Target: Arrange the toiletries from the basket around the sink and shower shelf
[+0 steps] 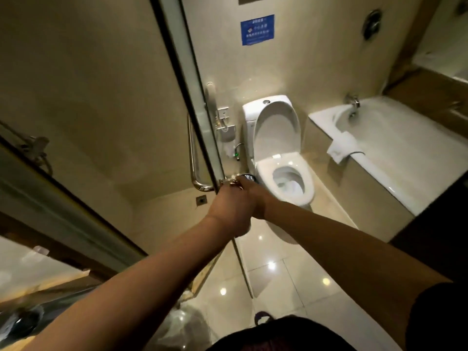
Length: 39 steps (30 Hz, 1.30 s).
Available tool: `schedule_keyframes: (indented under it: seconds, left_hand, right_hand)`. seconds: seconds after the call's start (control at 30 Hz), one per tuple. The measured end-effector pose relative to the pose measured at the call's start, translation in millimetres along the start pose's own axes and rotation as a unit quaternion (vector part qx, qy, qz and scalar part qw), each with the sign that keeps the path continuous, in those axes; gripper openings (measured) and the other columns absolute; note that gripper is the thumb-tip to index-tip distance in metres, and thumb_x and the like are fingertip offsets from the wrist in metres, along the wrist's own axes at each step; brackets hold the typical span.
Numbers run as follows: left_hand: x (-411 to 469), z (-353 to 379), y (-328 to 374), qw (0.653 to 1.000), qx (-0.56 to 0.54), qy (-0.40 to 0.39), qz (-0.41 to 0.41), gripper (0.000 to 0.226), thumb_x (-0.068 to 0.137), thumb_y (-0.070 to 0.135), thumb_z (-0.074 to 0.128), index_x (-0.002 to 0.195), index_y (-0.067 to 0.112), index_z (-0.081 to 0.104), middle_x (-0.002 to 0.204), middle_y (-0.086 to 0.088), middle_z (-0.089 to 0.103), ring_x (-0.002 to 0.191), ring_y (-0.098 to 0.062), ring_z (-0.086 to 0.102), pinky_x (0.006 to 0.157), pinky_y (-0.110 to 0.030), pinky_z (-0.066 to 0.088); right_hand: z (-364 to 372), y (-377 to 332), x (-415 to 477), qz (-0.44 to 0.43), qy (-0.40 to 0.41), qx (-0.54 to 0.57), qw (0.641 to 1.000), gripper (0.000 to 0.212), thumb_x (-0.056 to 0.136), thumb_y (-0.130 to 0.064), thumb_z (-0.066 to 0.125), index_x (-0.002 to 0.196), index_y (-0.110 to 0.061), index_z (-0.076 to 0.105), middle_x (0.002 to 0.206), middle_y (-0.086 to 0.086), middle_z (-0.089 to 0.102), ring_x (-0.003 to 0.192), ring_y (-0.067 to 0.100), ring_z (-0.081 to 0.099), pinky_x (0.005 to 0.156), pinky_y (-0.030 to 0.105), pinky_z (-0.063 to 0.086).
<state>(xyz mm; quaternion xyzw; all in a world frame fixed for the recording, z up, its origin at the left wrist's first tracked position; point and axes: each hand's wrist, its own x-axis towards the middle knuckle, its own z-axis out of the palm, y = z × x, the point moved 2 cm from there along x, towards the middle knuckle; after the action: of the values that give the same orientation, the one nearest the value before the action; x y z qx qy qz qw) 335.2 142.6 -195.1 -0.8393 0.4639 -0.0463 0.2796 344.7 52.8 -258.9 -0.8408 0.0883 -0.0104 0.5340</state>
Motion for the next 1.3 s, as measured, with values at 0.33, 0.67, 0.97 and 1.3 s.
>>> schedule_keyframes:
  seconds: [0.33, 0.67, 0.97, 1.3]
  left_hand:
    - [4, 18, 12, 0.964, 0.007, 0.253, 0.077, 0.082, 0.087, 0.021, 0.042, 0.158, 0.011, 0.001, 0.166, -0.010, -0.010, 0.151, -0.025, -0.017, 0.122, -0.049, -0.003]
    - [69, 14, 6, 0.977, -0.088, 0.182, 0.060, 0.100, 0.083, 0.031, 0.055, 0.155, 0.025, -0.015, 0.160, 0.000, -0.030, 0.151, -0.024, -0.013, 0.122, -0.048, 0.002]
    - [116, -9, -4, 0.975, -0.081, 0.162, 0.131, 0.092, 0.083, 0.025, 0.056, 0.158, 0.029, 0.003, 0.154, 0.014, -0.040, 0.152, -0.023, -0.009, 0.120, -0.052, 0.014]
    - [177, -10, -2, 0.983, -0.123, 0.076, 0.110, 0.097, 0.086, 0.019, 0.053, 0.155, 0.038, -0.013, 0.159, 0.012, -0.031, 0.152, -0.029, 0.003, 0.111, -0.052, 0.033]
  right_hand:
    - [-52, 56, -67, -0.120, 0.249, -0.139, 0.951, 0.054, 0.108, -0.029, 0.037, 0.158, -0.024, 0.015, 0.163, 0.002, 0.023, 0.148, 0.011, 0.025, 0.114, 0.012, 0.019]
    - [-40, 77, -77, -0.093, 0.276, -0.494, 0.819, 0.072, 0.102, -0.049, 0.029, 0.158, -0.007, 0.011, 0.166, 0.010, 0.008, 0.153, 0.025, -0.004, 0.122, 0.044, -0.004]
    - [-77, 76, -72, 0.024, 0.246, -0.560, 0.791, 0.090, 0.090, -0.037, 0.055, 0.156, -0.001, 0.006, 0.165, 0.015, 0.000, 0.151, 0.029, -0.016, 0.121, 0.048, -0.005]
    - [-126, 77, -46, 0.143, 0.232, -0.534, 0.801, 0.114, 0.078, -0.031, 0.070, 0.156, -0.004, -0.009, 0.165, 0.014, -0.013, 0.150, 0.030, -0.018, 0.121, 0.046, -0.008]
